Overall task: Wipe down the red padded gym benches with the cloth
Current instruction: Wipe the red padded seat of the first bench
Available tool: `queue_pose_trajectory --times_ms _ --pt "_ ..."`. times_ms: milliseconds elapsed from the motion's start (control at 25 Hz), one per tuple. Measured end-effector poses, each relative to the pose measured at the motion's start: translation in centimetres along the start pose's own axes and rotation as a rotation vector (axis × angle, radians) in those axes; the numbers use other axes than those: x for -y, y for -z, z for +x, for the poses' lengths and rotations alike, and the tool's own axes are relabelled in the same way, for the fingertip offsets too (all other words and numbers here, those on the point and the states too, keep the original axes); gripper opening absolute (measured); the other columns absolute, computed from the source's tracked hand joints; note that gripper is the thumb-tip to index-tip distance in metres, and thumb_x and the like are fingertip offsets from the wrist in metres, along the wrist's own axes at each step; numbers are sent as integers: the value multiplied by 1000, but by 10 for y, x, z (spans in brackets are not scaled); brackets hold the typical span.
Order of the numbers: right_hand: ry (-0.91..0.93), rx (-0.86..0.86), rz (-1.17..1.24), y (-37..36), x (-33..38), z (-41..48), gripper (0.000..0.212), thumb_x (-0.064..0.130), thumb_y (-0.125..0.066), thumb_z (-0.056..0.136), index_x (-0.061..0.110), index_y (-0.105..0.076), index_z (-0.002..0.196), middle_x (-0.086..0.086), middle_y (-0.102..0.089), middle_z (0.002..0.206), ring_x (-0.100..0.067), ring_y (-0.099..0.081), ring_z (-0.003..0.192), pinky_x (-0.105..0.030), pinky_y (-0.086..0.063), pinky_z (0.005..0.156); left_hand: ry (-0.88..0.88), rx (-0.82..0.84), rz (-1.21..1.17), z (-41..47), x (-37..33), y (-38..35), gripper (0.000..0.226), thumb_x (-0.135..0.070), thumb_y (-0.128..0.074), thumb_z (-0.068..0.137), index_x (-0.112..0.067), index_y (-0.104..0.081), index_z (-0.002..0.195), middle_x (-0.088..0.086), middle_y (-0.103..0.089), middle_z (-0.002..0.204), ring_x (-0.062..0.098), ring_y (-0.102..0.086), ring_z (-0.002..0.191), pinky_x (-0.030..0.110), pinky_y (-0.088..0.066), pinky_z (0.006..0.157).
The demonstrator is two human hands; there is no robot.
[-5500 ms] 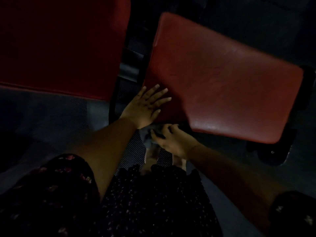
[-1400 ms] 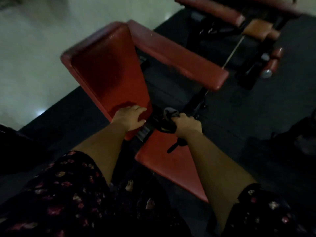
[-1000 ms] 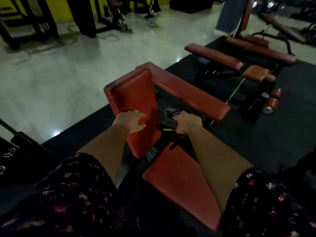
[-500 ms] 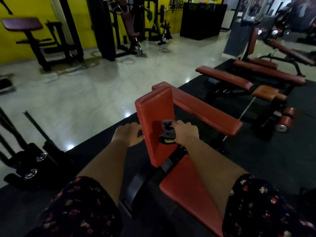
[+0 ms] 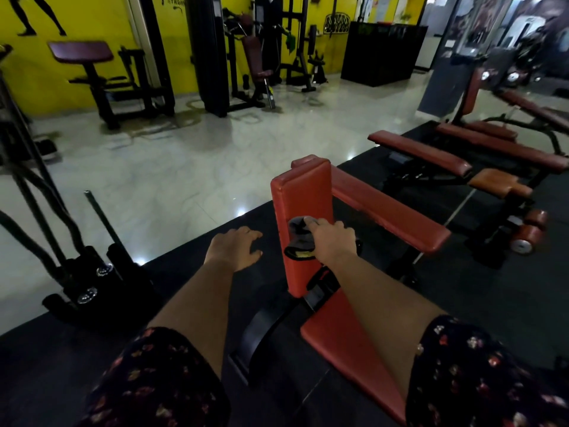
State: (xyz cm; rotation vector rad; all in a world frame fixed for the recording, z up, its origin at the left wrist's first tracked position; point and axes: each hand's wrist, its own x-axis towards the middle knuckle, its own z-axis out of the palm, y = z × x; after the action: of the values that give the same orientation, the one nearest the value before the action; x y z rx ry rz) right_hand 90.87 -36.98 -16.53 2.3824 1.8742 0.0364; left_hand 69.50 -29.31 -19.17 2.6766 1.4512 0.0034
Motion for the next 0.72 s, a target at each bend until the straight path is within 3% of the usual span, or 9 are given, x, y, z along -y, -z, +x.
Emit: queue_pose_trajectory --times_ms 160,360,600,720 --pt "-45 -41 109 3 -7 8 66 25 -55 94 30 -23 151 -2 -40 140 -34 -45 118 -47 -43 88 16 -60 15 5 -2 14 56 -47 -50 96 -30 -38 148 -1 -48 143 22 -52 124 40 -47 96" --pt "-62 -40 239 -4 -31 40 56 24 -56 93 27 -31 143 -3 -39 135 -35 -44 118 -48 -44 85 53 4 135 41 -13 17 60 -52 -43 98 -35 -26 152 -3 -36 153 22 -42 134 41 -43 99" --pt "84 -61 457 -20 -86 116 75 26 -61 91 31 -19 153 -6 -33 141 -38 -41 122 -49 -45 90 160 -47 95 121 -44 11 68 -48 -51 95 -33 -21 154 -2 -32 155 23 -38 136 42 -42 101" --pt "115 -86 743 -41 -117 156 83 17 -62 90 34 -13 155 -8 -34 144 -37 -46 123 -46 -47 95 231 -80 46 160 -63 3 81 -48 -55 93 -32 -8 157 -4 -20 161 23 -32 142 41 -37 109"
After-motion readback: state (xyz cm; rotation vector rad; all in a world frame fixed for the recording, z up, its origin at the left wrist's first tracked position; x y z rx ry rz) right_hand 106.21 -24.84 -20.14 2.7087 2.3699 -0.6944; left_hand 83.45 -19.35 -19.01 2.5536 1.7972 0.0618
